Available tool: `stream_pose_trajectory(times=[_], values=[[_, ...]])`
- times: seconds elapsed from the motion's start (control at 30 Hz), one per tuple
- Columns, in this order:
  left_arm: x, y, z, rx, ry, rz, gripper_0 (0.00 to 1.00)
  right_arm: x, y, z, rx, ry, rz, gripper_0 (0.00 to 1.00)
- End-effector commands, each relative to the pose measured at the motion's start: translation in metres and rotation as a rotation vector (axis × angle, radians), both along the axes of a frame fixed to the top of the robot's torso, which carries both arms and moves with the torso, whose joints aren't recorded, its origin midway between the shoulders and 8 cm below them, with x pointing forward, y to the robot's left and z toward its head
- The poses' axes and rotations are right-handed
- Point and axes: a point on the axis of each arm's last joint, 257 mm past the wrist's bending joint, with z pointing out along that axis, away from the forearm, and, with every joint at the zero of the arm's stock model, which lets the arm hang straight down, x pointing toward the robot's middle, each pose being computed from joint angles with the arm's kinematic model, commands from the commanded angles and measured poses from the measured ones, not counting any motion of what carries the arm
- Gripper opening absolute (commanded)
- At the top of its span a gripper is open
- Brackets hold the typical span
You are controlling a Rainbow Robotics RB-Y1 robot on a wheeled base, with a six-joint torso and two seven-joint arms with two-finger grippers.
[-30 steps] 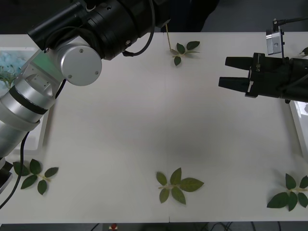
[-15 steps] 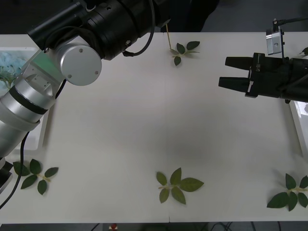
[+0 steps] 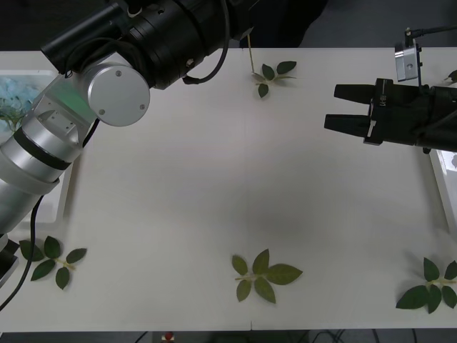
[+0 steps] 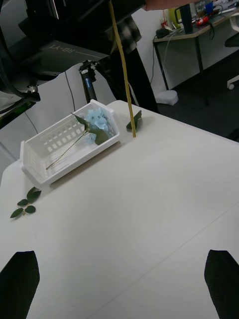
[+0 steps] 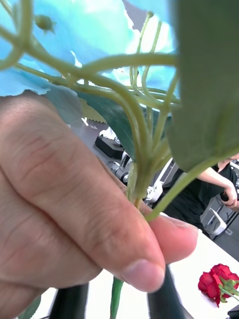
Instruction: Place the red flowers into the right box and the blue flowers into the left box. If a person shows an open palm, hand one flower to the person first, then continue sorting.
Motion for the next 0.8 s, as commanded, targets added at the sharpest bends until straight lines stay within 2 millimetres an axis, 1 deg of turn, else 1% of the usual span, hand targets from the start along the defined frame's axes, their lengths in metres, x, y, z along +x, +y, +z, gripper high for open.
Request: stream_pose_trajectory(times=[0.03,0.8], values=[[-0.0047,0.0038,0.0092,-0.019,-0.021,0.001,1.0,-0.0023,-0.0051,0.0111,-0.037,-0.036,0.01,0.97],[-0.0047,0.0043,0.0096,-0.02,-0.022,0.0,1.0,-0.0023,-0.0051,0.0111,-0.037,-0.036,0.01,0.97]])
